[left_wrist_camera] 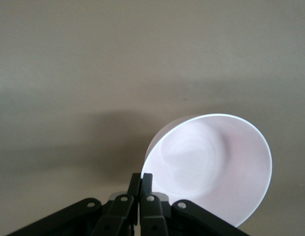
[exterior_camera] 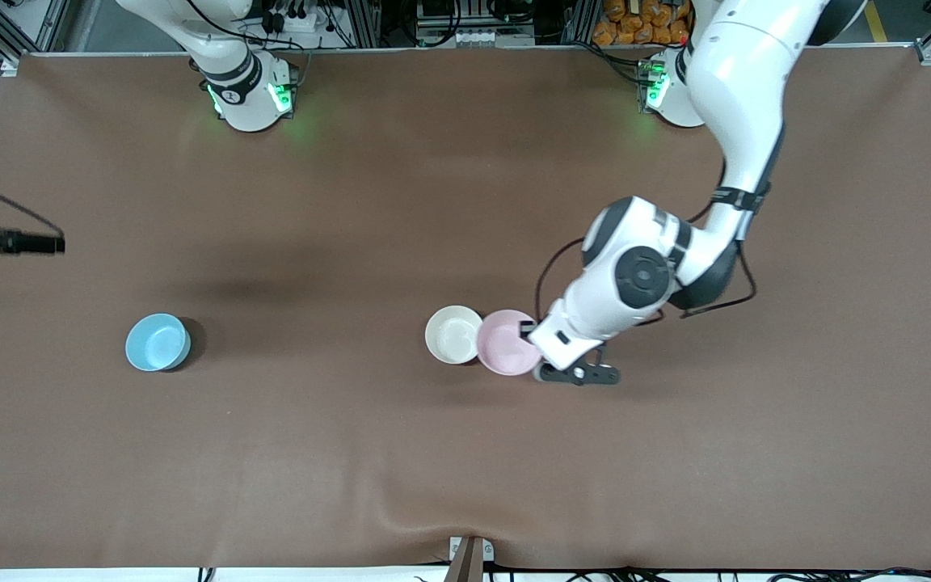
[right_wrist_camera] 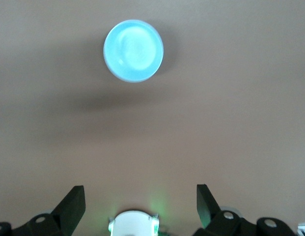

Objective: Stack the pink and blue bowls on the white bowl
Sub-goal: 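Lower the pink bowl into the white bowl while the right gripper reaches the blue bowl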

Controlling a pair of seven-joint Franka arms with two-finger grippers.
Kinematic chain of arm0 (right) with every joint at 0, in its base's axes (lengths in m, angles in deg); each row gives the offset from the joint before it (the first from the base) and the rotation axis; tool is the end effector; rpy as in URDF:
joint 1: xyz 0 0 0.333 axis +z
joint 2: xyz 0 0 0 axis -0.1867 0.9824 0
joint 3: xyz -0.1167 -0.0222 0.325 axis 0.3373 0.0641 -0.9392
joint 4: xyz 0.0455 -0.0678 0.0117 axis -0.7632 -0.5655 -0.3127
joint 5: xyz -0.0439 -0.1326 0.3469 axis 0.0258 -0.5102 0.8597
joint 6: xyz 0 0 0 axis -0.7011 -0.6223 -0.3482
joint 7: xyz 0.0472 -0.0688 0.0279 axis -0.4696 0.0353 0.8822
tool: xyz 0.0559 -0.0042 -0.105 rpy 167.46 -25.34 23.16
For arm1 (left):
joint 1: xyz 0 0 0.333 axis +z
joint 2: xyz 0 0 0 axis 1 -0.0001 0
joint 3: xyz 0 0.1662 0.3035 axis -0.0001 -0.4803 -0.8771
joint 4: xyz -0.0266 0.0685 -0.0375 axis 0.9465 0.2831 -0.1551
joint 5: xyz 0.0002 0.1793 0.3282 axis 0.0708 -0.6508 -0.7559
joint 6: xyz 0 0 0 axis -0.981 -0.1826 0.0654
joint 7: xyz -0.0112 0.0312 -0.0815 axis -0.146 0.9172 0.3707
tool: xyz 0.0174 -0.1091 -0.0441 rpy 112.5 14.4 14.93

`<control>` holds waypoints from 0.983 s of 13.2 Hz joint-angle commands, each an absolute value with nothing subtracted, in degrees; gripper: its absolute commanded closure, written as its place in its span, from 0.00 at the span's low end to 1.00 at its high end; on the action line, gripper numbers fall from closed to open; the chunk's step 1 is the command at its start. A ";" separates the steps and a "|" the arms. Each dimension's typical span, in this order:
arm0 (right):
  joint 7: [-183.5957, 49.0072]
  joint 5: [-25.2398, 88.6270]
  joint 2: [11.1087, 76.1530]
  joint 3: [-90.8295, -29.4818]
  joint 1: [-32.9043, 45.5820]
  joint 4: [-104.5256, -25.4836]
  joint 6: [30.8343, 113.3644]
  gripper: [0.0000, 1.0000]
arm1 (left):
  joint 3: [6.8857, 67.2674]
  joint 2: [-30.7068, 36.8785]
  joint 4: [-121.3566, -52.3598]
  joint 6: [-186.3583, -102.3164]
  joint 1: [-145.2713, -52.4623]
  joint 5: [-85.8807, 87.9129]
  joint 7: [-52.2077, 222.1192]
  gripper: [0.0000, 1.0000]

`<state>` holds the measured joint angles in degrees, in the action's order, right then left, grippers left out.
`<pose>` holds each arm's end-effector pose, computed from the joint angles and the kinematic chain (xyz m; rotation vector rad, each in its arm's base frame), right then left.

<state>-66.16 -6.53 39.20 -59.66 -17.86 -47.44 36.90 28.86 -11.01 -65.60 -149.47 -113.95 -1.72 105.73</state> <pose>0.5920 -0.1306 0.5078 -3.0848 0.1857 0.5538 0.6284 -0.3940 0.3421 2.9247 -0.0282 -0.0531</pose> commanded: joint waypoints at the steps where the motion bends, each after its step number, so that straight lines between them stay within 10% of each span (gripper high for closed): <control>1: -66.96 -7.18 41.52 -60.42 -19.63 -45.88 41.01 0.00 | 27.80 -13.74 -62.20 -148.02 -117.75 -0.68 109.26 1.00; 8: -62.76 -9.64 49.07 -60.68 -24.64 -45.96 59.29 0.00 | 27.71 -16.02 -62.20 -150.39 -120.40 -0.59 113.40 1.00; 13: -66.95 -5.59 51.01 -61.12 -17.27 -51.56 54.65 0.00 | 27.72 -18.13 -62.03 -155.93 -120.32 0.64 113.13 1.00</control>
<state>-64.15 -6.27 51.02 -61.33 -20.20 -48.07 55.57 28.11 -16.50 -63.92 -154.48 -119.95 -0.58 112.81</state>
